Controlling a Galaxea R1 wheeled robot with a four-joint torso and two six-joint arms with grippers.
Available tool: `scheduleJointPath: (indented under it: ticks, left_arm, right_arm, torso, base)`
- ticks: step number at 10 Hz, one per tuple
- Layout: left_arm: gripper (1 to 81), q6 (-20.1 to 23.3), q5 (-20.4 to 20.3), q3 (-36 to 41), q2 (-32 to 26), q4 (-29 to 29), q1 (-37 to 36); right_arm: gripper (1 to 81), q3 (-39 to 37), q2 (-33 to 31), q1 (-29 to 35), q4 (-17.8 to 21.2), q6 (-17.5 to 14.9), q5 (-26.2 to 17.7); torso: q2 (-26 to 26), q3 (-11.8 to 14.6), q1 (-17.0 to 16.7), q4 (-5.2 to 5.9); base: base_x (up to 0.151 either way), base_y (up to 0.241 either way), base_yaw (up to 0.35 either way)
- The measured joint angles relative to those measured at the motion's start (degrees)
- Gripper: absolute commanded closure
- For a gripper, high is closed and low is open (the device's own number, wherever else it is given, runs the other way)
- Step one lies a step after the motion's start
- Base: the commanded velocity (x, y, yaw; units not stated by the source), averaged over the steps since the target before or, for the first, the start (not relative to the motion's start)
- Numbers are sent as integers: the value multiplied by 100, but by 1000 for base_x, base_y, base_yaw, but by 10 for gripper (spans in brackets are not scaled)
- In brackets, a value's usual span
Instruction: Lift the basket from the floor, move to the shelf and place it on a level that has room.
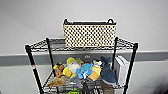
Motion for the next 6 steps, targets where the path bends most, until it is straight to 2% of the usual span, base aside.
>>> scheduleJointPath:
  ticks: [2, 6]
  left_arm:
    - [10, 5, -83, -496, 566, 99, 204]
    - [10, 24, -358, -1230, 1152, 341, 816]
  right_arm:
    - [10, -477, 469, -118, -37, -24, 207]
    - [10, -1651, 1390, -430, -174, -99, 308]
  torso:
    - [-2, 2, -2, 0]
    - [-4, 6, -5, 0]
  base:
    - [0, 0, 0]
    - [0, 0, 0]
